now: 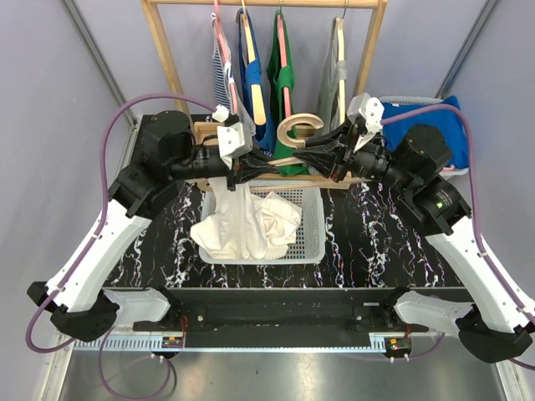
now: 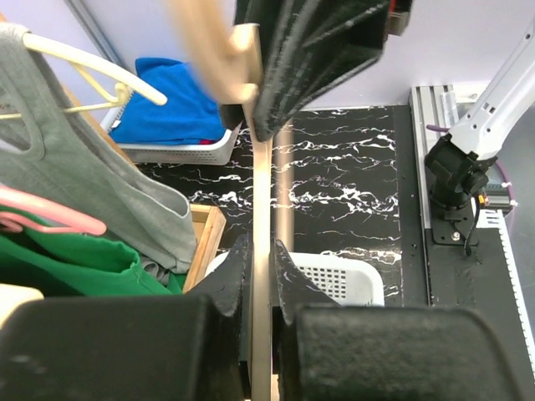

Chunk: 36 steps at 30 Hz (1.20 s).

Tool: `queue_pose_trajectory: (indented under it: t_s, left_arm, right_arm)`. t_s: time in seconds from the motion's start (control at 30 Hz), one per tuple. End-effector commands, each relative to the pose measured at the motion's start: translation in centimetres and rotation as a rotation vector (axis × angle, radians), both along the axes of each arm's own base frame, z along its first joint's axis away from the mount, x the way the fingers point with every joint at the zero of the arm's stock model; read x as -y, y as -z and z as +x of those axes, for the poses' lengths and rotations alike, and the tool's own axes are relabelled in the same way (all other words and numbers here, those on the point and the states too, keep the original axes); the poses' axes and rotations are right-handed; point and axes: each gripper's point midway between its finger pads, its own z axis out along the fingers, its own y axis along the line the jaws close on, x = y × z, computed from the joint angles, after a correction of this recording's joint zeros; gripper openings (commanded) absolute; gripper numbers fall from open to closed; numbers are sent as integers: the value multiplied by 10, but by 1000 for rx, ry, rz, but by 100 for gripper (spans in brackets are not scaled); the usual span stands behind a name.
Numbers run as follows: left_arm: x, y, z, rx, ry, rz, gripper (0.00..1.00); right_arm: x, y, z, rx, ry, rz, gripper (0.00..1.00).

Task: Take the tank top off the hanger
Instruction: Remove the tank top from the bin.

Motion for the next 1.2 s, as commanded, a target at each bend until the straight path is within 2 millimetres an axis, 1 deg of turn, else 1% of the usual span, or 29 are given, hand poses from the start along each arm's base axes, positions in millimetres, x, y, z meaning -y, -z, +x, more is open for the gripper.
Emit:
queue_pose_trajectory:
  t_s: [0.0, 0.03, 0.07, 0.1, 0.13, 0.17, 0.27, 0.3, 0.33, 0.37, 0.4, 0.43, 0.47, 0.5, 0.57, 0.6, 0.67, 0.7, 0.77, 0.8, 0.83, 0.9, 1.0, 1.17]
  left_arm:
    - [-10, -33, 1, 147, -49, -46, 33]
    - [-12, -40, 1, 169, -59, -52, 42]
    - [-13, -42, 3, 188, -66, -51, 51]
    - [-16, -46, 4, 205, -83, -55, 73]
    - [-18, -53, 4, 223, -96, -64, 87]
    - [-21, -57, 5, 240, -111, -67, 99]
    - [-33, -72, 3, 301, -164, -81, 99]
    - [-40, -77, 0, 316, -185, -92, 99]
    - [-44, -76, -2, 320, -193, -91, 99]
    - [-45, -64, -1, 320, -200, -69, 99]
    - [-54, -65, -6, 337, -223, -74, 99]
    - [-59, -60, -6, 342, -243, -65, 99]
    - [-62, -51, -4, 331, -266, -55, 99]
    - [-71, -35, 0, 315, -321, -35, 99]
    - [-77, -16, 5, 318, -358, -7, 99]
    - [-81, 6, 9, 302, -385, 26, 99]
    - [-85, 21, 13, 287, -417, 43, 99]
    - [-87, 43, 18, 254, -442, 79, 99]
    - [-89, 63, 24, 215, -470, 108, 99]
    - [-88, 69, 26, 212, -476, 108, 99]
    - [-86, 86, 30, 179, -485, 124, 99]
    - [-83, 96, 36, 156, -497, 128, 99]
    - [-75, 108, 40, 89, -488, 141, 99]
    - [-59, 120, 40, 8, -443, 144, 98]
  right_arm:
    - [17, -28, 0, 73, 87, 71, 19]
    - [20, -29, 0, 88, 103, 65, 19]
    - [23, -26, 5, 77, 133, 54, 19]
    - [26, -26, 5, 79, 147, 52, 19]
    - [28, -24, 7, 81, 164, 45, 19]
    - [31, -24, 10, 80, 189, 44, 19]
    - [36, -19, 15, 77, 229, 29, 19]
    - [36, -18, 16, 74, 236, 26, 18]
    - [37, -16, 18, 72, 241, 19, 18]
    - [37, -18, 18, 73, 244, 20, 18]
    - [36, -16, 18, 70, 241, 17, 18]
    - [36, -16, 18, 69, 241, 16, 18]
    - [36, -18, 17, 70, 238, 16, 17]
    - [37, -20, 15, 75, 234, 18, 17]
    - [37, -22, 13, 77, 229, 21, 17]
    - [37, -21, 13, 74, 227, 19, 16]
    - [36, -24, 11, 73, 216, 22, 16]
    - [35, -24, 11, 64, 208, 24, 15]
    - [33, -27, 7, 56, 187, 30, 15]
    - [31, -27, 5, 43, 174, 35, 15]
    - [30, -26, 4, 37, 162, 37, 14]
    - [26, -24, -2, 15, 128, 42, 14]
    - [25, -21, -6, -6, 112, 48, 14]
    - [25, -18, -8, -15, 100, 53, 13]
